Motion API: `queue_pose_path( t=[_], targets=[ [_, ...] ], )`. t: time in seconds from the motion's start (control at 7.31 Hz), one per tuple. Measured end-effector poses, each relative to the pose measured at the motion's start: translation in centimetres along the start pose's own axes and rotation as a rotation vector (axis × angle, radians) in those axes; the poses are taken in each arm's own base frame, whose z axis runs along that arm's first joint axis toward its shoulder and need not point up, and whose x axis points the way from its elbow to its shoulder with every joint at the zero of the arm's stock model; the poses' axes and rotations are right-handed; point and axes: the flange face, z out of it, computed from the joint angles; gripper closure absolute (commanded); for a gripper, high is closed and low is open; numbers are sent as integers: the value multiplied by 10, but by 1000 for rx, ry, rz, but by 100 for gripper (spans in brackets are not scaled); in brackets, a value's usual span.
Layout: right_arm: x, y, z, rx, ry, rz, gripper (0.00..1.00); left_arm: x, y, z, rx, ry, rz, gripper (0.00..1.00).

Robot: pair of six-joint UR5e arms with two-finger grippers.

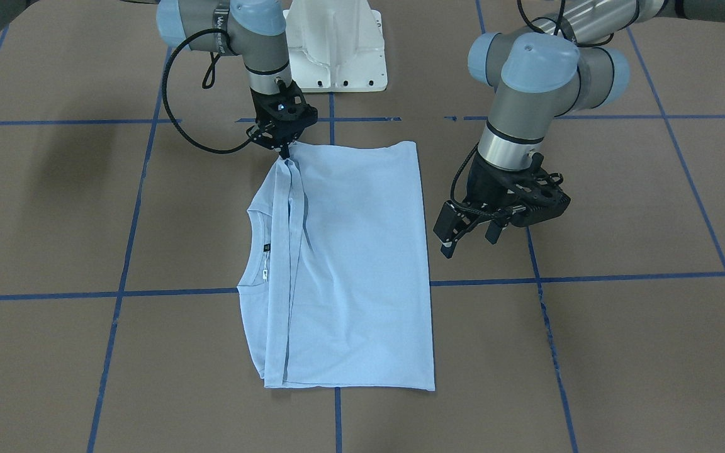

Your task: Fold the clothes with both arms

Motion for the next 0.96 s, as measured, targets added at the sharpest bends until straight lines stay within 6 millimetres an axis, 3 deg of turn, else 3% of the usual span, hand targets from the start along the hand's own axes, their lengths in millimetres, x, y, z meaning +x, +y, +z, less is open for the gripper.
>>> queue_pose_path(
  t=[0.14, 0.27, 0.41, 0.55, 0.68, 0.96],
  targets=[
    [15, 1, 0, -33, -14, 31, 98, 0, 1, 1, -1, -1, -1, 0],
    [31, 11, -1, -68, -25, 78, 90, -1, 1, 2, 0, -3, 0, 0],
    [46, 27, -5, -104, -35, 156, 64, -3, 1, 3, 0, -7, 1, 0],
    [57, 41, -7, -134, -35, 253, 1, -6, 0, 7, 0, -8, 3, 0],
    [62, 49, -8, -148, -30, 335, 0, -9, -1, 13, 1, -2, 7, 0],
    [61, 43, -13, -140, -35, 390, 0, -11, -2, 21, 3, 14, 15, 0]
  ],
)
